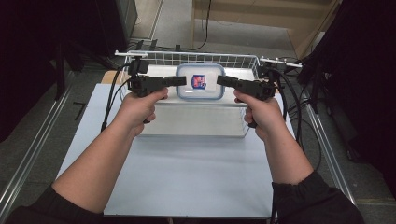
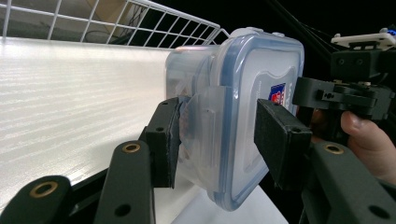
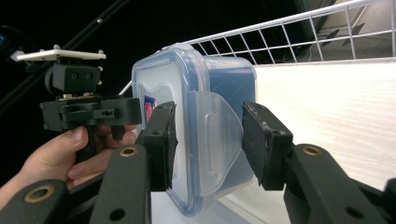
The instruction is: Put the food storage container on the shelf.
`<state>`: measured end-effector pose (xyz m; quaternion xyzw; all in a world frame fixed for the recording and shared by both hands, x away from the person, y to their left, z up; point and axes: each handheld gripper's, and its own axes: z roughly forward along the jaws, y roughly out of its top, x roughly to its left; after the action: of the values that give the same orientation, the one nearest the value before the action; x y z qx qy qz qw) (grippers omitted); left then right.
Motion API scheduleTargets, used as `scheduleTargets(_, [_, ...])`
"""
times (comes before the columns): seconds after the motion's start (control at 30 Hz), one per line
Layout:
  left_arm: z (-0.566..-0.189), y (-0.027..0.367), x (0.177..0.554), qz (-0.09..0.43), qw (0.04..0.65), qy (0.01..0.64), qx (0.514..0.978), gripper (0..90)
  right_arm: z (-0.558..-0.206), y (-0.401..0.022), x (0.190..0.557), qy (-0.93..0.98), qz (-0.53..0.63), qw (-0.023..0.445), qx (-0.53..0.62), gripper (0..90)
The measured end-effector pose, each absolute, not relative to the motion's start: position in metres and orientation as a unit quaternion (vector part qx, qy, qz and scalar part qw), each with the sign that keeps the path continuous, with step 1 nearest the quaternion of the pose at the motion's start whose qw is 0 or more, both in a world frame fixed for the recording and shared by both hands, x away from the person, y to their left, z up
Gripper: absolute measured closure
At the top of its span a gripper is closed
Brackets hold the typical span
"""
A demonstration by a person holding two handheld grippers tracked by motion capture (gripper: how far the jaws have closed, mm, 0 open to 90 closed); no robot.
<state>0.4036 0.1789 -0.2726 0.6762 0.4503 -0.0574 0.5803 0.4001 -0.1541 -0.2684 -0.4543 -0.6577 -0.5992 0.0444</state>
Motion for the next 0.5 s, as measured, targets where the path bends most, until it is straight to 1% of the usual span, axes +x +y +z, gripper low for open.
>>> scheduleTargets(0.2, [-0.275, 0.181, 0.407, -0.075, 0.572, 0.466, 0.67, 52.6, -0.27, -0.153, 0.405, -0.653, -0.591, 0.062, -0.469, 57.3])
scheduleTargets(0.4, [-0.274, 0.182, 0.408, -0.069, 0.562, 0.473, 0.675, 52.5, -0.273, -0.151, 0.41, -0.65, -0.587, 0.078, -0.476, 56.9])
scheduleTargets(0.5, [-0.275, 0.182, 0.409, -0.068, 0.563, 0.478, 0.671, 52.6, -0.276, -0.148, 0.412, -0.65, -0.583, 0.076, -0.481, 56.2])
